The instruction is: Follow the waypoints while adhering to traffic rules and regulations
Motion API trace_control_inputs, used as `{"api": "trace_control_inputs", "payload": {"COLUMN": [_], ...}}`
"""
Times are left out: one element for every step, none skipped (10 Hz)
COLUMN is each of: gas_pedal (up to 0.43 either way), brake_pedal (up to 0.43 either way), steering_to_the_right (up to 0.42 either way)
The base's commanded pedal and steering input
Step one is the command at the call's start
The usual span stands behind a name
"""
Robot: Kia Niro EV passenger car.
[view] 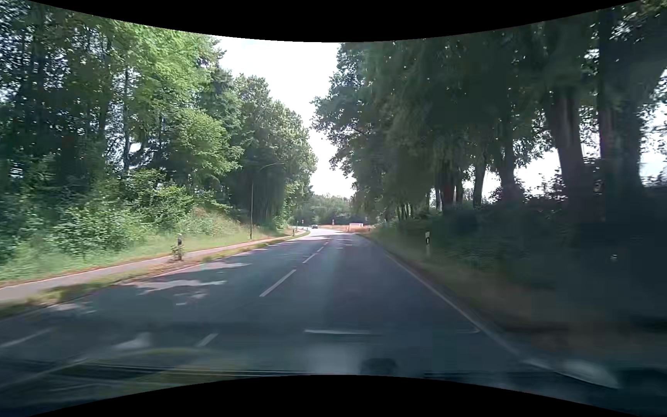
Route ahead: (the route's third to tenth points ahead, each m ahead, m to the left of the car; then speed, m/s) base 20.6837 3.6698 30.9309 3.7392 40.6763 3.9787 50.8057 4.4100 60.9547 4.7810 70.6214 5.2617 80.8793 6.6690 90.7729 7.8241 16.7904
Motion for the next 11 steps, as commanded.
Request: {"api": "trace_control_inputs", "payload": {"gas_pedal": [0.169,0.169,0.169,0.169,0.169,0.177,0.177,0.177,0.177,0.177,0.177], "brake_pedal": [0.0,0.0,0.0,0.0,0.0,0.0,0.0,0.0,0.0,0.0,0.0], "steering_to_the_right": [-0.001,-0.001,-0.001,-0.001,-0.001,-0.001,-0.001,-0.001,-0.001,-0.001,-0.001]}}
